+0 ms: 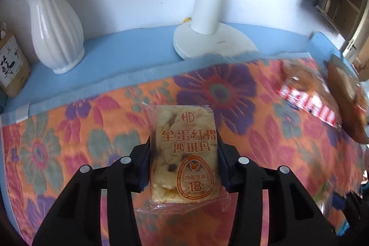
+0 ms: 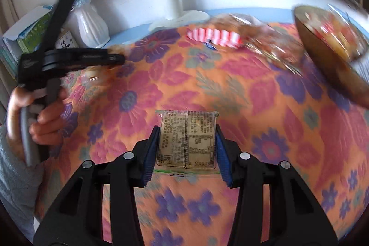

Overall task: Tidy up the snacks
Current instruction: 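Grasp the yellow cake pack with left tool while right tool grasps tan cracker pack, then carry both packs to the glass bowl and open both tools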

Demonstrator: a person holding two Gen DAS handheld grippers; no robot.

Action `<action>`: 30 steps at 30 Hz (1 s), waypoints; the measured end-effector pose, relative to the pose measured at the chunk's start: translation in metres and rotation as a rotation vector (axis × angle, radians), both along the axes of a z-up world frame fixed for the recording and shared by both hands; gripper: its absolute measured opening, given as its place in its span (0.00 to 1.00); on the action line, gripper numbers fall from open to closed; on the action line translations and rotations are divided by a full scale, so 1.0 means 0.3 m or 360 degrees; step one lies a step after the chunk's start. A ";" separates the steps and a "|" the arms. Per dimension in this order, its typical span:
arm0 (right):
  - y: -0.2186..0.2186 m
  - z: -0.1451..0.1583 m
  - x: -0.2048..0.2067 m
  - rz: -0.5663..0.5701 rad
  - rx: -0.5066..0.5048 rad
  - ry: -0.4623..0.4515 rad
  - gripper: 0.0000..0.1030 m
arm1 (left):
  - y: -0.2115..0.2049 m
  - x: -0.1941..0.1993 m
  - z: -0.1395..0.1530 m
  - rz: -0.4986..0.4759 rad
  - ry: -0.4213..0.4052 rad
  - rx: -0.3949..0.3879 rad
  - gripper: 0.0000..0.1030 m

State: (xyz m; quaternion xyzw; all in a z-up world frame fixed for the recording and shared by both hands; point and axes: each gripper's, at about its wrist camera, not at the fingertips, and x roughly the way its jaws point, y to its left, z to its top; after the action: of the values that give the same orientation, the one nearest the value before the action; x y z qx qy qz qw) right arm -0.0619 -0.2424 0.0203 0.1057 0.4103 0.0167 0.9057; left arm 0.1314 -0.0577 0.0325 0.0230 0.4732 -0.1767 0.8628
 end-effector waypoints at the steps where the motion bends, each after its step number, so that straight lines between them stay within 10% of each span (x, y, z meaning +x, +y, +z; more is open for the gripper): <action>1: -0.016 -0.013 -0.011 -0.0015 0.0031 0.0013 0.45 | 0.004 -0.044 0.017 -0.0021 -0.0013 -0.0023 0.44; 15: -0.348 0.295 -0.235 -0.0251 0.0322 -0.0378 0.45 | -0.272 -0.297 0.258 -0.0370 -0.0170 -0.0233 0.44; 20: -0.653 0.414 -0.192 -0.0398 0.0692 -0.0378 0.45 | -0.524 -0.324 0.372 -0.0590 -0.0264 -0.0294 0.44; 30: -0.978 0.514 0.103 -0.0698 0.0383 -0.0330 0.47 | -0.956 -0.243 0.414 -0.0801 -0.0194 -0.0363 0.44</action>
State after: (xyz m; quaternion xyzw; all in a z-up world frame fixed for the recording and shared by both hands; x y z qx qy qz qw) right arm -0.0309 -0.5357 0.1744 0.2966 0.2777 -0.1206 0.9057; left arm 0.0585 -0.3444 0.1566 0.0531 0.3769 -0.4356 0.8157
